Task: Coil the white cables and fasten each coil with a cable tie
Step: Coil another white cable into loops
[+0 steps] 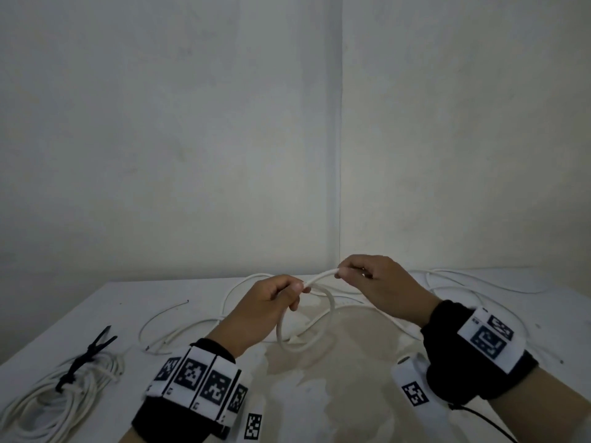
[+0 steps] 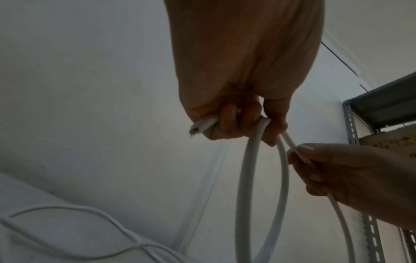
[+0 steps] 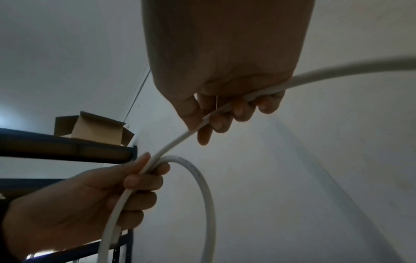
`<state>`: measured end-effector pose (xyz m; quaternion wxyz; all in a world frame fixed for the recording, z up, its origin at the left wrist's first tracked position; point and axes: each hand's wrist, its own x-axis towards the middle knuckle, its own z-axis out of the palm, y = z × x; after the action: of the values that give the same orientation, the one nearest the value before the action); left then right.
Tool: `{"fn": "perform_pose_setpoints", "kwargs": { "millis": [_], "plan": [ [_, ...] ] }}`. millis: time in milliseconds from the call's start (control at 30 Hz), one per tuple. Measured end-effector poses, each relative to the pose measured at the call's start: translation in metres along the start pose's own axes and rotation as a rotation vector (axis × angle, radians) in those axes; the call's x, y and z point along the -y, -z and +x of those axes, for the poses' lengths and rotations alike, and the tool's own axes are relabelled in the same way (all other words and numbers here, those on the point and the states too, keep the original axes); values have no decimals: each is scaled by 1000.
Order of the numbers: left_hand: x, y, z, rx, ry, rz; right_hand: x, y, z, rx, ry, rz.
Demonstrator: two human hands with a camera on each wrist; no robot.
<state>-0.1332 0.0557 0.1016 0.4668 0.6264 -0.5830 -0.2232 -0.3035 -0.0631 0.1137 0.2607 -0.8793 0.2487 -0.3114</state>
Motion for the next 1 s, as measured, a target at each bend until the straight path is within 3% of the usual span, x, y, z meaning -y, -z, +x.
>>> {"fn": "perform_pose_setpoints", "kwargs": {
  "millis": [133, 300, 367, 500, 667, 867, 1000],
  "plan": [
    [-6, 3, -2, -43, 8, -57, 10, -8, 6, 148, 50, -110],
    [-4, 1, -5, -101, 39, -172, 14, -21, 3, 187, -10, 275],
    [-2, 1, -4, -122, 36, -170, 17, -19, 6, 174, -16, 329],
    [2, 12, 0, -167, -77, 19, 23, -14, 13, 172, 10, 315],
    [6, 18, -2, -107, -105, 385, 26, -20, 16, 205, -44, 277],
    [9, 16, -2, -135, -119, 376, 28, -27, 17, 226, 40, 122],
    [12, 15, -4, -269, -109, 245, 29, -24, 21, 180, 56, 128]
  ]
}}
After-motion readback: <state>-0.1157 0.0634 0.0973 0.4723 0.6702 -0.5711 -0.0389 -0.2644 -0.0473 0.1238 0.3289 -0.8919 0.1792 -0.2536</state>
